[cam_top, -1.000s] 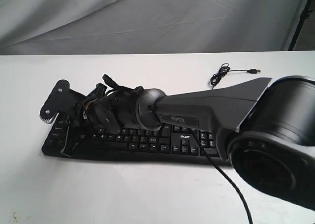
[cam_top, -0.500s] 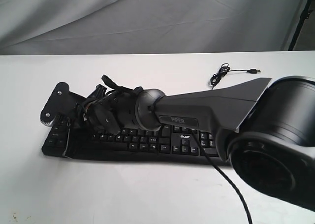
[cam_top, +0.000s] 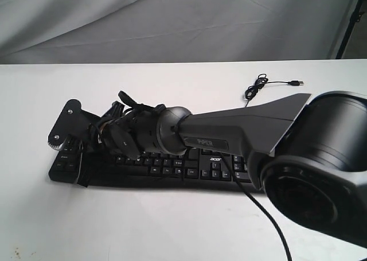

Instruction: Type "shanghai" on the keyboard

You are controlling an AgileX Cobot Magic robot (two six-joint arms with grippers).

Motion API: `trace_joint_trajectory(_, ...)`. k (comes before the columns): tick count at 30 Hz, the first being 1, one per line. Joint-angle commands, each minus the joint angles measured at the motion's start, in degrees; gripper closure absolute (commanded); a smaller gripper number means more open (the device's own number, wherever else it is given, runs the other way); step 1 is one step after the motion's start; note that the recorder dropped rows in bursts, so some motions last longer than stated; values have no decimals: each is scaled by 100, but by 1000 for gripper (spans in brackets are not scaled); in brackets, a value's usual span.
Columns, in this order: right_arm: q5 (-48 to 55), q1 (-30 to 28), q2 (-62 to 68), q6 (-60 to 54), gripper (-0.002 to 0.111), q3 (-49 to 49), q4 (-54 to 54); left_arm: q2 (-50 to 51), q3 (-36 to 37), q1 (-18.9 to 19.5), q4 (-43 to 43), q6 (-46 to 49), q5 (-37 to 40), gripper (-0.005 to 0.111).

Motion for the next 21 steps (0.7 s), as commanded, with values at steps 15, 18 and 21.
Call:
trace_joint_trajectory(15,138,-28,-13,-52,108,-10,-72,-20,25,-20,27,-16,-16,107)
trace_joint_trajectory(18,138,-28,-13,-52,108,-10,-96,-20,25,-20,27,-16,-16,107)
trace_joint_trajectory(21,96,-28,-13,-64,108,-10,-110,-20,25,-20,27,-16,-16,107)
